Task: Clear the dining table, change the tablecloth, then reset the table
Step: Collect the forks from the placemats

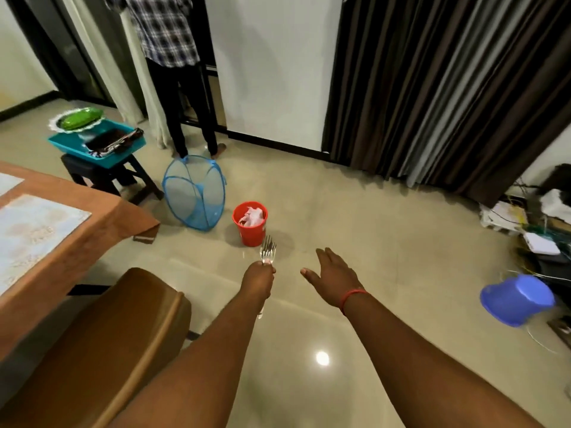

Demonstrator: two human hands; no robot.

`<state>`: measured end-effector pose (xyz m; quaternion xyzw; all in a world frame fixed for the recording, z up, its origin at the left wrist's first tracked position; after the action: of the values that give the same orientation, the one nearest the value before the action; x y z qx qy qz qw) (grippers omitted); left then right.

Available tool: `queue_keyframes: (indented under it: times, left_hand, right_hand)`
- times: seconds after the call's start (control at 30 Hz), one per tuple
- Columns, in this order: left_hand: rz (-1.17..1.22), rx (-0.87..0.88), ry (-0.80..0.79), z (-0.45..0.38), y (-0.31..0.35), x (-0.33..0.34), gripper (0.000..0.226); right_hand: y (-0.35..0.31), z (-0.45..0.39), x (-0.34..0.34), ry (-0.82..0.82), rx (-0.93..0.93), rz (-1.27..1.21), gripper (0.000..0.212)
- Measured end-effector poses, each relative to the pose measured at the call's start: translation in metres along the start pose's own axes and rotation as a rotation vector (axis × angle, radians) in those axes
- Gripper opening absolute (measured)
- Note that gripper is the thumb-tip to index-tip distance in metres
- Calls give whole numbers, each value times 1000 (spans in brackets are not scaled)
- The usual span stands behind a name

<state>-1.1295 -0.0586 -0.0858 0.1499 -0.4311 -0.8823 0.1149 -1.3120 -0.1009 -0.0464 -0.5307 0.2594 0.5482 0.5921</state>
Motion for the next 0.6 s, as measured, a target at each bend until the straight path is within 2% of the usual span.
queue_keyframes:
  times: [0.13, 0.33, 0.47, 0.6]
  left_hand:
    - [38, -11, 40, -65, 45, -19, 22]
    - [147, -74, 210, -171, 85, -64, 24]
    - [330, -180, 338, -212, 108, -104, 28]
    - [439, -197, 483, -235, 134, -153, 29]
  right_hand:
    - [-31, -85, -12, -63, -73, 51, 76]
    - [-84, -232, -15, -136, -250, 136, 77]
    - [-129, -318, -16, -237, -385, 198, 82]
    - [-197, -385, -17, -269, -513, 269, 82]
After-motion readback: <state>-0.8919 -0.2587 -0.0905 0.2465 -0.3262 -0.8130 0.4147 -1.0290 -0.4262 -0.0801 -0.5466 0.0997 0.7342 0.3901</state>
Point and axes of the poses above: each hand's wrist, its own z-axis away from the middle knuckle, its own x-axis out of the palm, y = z × x, the point moved 6 cm from there along -z, towards the middle knuckle, and after that the axes turned 1 degree about x, right-handed, at the moved point
